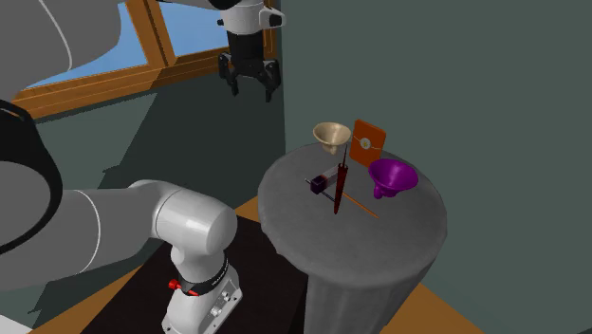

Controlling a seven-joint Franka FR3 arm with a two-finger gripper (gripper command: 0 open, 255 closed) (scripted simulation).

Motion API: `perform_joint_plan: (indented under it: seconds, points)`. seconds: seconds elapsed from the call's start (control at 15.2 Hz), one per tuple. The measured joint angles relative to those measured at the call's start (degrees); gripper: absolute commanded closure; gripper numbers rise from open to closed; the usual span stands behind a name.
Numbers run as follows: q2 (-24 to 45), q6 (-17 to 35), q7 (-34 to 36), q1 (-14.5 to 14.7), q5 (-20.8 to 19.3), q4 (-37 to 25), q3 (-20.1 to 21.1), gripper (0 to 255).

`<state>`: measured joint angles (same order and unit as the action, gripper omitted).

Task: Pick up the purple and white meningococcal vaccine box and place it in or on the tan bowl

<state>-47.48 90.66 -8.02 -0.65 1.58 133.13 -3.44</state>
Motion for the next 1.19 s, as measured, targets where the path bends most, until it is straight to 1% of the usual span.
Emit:
perform_joint_plan:
  seconds: [0.13, 0.46, 0.92, 1.19]
  points:
    - [0.64, 0.83, 0.34, -0.14, 0.00, 0.35, 0.07, 0]
    - [6.12, 7.79, 2.23, -1.82, -0.80, 3.22, -0.58, 0]
    - [17.72, 18.58, 4.61, -4.46, -2.10, 4.56, -2.47, 0]
    - [25.26, 24.27, 6.33, -5.65, -2.39, 3.88, -3.41, 0]
